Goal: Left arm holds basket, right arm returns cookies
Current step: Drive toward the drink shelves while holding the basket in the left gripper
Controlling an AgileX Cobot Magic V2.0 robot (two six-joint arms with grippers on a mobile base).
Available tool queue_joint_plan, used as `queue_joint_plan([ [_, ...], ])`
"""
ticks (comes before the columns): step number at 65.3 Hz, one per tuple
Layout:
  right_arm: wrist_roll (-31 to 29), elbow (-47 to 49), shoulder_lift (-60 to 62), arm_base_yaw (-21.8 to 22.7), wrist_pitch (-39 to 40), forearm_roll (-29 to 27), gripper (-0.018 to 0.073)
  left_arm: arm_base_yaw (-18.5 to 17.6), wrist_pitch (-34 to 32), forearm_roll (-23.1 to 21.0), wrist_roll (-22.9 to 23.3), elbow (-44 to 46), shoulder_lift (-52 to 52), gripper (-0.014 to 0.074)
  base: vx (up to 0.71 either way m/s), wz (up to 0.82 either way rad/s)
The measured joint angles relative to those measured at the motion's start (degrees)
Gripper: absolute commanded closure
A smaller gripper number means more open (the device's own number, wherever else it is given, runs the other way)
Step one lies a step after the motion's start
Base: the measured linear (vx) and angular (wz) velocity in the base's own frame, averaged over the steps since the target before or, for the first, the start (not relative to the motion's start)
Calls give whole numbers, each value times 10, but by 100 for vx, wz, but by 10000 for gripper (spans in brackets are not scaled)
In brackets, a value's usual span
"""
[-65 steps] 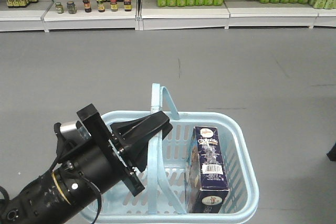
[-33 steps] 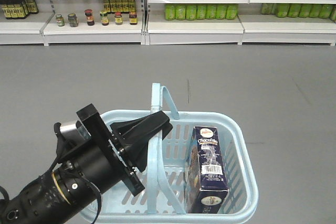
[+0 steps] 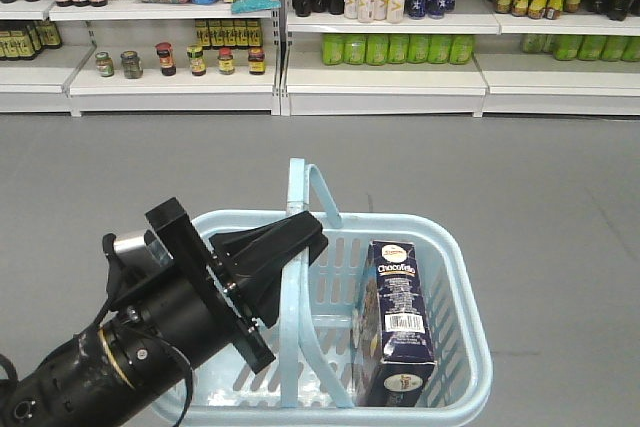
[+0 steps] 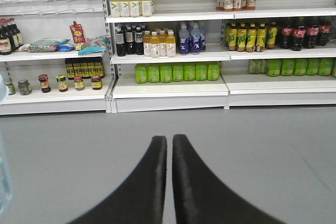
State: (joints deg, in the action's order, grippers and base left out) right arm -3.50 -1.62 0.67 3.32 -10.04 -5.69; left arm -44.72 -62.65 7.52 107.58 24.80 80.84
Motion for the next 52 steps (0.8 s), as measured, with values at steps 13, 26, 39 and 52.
queue_joint_plan([
  [13, 0, 0, 0, 0, 0, 0, 566, 0, 0, 0, 0, 0, 0, 596, 57, -1],
  [26, 0, 0, 0, 0, 0, 0, 566, 0, 0, -1, 0, 0, 0, 596, 56, -2],
  [39, 0, 0, 0, 0, 0, 0, 566, 0, 0, -1, 0, 0, 0, 596, 55, -3],
  [52, 0, 0, 0, 0, 0, 0, 566, 0, 0, -1, 0, 0, 0, 596, 55, -5],
])
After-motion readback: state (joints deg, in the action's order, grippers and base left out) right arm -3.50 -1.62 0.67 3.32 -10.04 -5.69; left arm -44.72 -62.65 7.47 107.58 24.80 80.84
